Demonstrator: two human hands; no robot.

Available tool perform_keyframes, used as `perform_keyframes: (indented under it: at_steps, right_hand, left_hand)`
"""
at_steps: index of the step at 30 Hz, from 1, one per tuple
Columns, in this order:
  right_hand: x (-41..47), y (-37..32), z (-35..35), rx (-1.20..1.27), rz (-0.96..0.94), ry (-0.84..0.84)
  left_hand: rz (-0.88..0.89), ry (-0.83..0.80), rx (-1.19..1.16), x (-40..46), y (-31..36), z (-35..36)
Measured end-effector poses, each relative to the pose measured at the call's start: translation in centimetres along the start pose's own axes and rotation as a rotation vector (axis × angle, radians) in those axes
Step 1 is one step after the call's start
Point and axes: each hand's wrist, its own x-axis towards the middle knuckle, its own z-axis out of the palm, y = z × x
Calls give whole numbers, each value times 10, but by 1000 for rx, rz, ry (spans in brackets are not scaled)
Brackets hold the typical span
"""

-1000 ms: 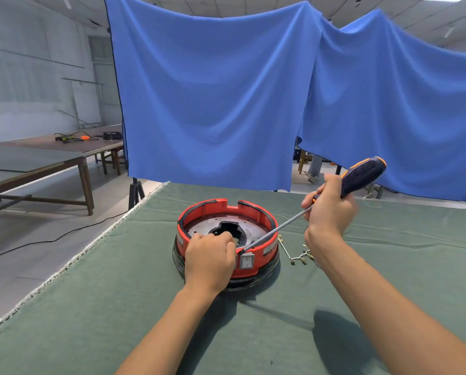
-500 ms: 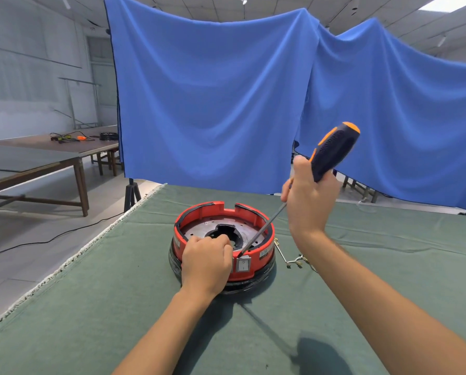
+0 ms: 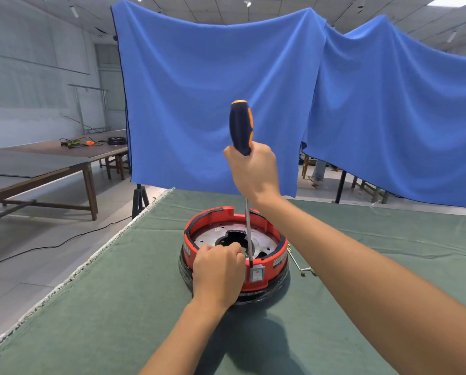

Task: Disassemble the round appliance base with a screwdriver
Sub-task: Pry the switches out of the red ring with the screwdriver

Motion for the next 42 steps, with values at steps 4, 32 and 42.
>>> perform_keyframes:
  at_steps: [4,32,42]
  right_hand:
    - [1,-4,19,-71,-21,-132]
    - [-9,-3,5,-45,-70,40]
    - [-3,1,36,-149,-70,-86]
  left_hand:
    - [12,40,24,1,1,-3]
    - [37,14,7,1,2,0]
    - [34,116,50,2,0,6]
